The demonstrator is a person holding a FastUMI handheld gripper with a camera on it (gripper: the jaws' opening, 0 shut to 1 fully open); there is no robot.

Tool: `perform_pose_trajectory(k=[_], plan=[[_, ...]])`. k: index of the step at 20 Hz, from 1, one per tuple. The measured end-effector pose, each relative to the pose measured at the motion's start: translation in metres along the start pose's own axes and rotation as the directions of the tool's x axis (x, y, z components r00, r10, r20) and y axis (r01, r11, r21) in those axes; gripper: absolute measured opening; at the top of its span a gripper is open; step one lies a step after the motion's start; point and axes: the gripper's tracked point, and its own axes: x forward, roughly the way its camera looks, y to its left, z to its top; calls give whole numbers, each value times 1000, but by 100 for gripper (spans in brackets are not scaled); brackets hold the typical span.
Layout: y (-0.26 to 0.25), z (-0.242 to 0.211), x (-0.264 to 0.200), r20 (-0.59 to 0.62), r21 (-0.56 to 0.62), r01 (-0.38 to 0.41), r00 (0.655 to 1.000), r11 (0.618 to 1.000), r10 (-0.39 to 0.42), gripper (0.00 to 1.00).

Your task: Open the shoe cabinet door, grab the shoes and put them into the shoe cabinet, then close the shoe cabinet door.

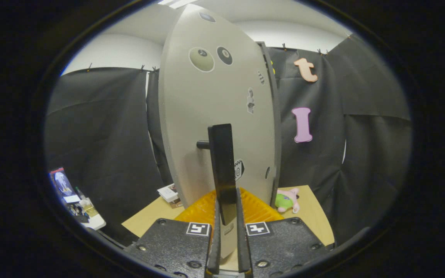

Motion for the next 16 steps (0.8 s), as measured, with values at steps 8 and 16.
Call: perform_pose_trajectory(k=[8,16], plan=[[-35,3,-7,13,7,40,999,999,-40,13],[-63,6,-10,27,19,130,991,991,-130,6]])
